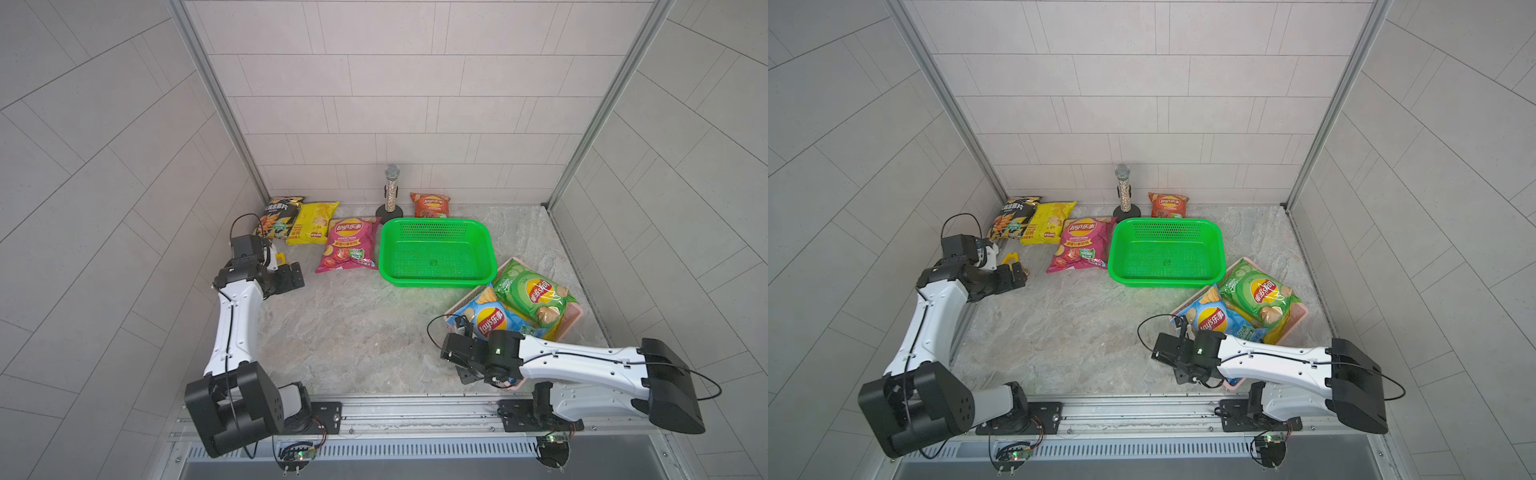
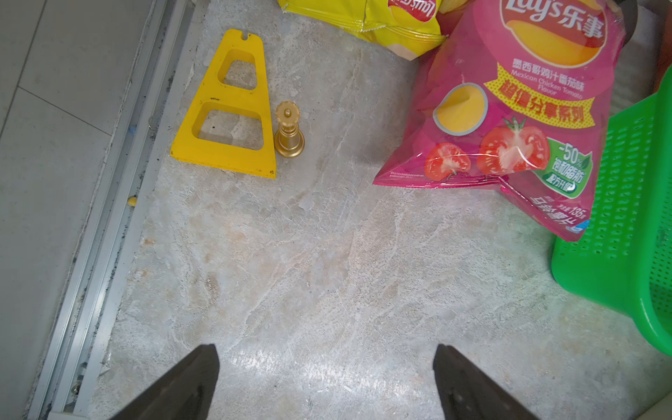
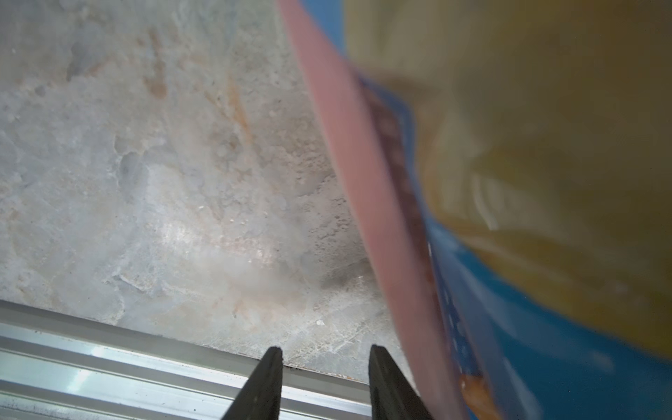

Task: Put the potato chips into the basket
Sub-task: Move the basket to the corner of the board.

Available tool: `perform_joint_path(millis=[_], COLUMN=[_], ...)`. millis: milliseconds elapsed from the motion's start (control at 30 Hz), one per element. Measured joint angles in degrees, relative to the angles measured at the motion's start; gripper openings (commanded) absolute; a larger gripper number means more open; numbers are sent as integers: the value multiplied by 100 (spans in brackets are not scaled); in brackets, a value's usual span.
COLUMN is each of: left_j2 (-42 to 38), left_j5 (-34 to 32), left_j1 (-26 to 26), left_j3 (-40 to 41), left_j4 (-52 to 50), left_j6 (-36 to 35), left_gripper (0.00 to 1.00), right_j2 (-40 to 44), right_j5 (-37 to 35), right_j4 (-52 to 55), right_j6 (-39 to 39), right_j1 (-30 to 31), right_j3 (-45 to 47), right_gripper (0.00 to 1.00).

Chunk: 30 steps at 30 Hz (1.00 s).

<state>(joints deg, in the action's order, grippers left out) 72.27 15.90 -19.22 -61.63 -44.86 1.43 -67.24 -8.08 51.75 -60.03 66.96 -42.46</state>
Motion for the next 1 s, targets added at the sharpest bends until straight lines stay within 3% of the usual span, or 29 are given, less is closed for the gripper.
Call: perform_joint_path(millis=[267,533,767,1000], left_j2=[-7,-7,-7,-7], left_j5=[85,107,136,166], left_j1=[0,0,0,0], left_j3=[0,0,0,0], left_j4=[0,0,0,0], left_j6=[-22,-37,-37,-39], left_gripper=[100,100,100,100], right_j2=[688,2146,3377,3727], right_j5=[-533,-975,-1187,-1209], right_j4=[256,249,343,286], right_j6=[-846,-1668,-2041,-2037], right_j1=[0,-96,-765,-1687], right_j3=[413,1331,1825,1886], right_gripper=[45,45,45,45])
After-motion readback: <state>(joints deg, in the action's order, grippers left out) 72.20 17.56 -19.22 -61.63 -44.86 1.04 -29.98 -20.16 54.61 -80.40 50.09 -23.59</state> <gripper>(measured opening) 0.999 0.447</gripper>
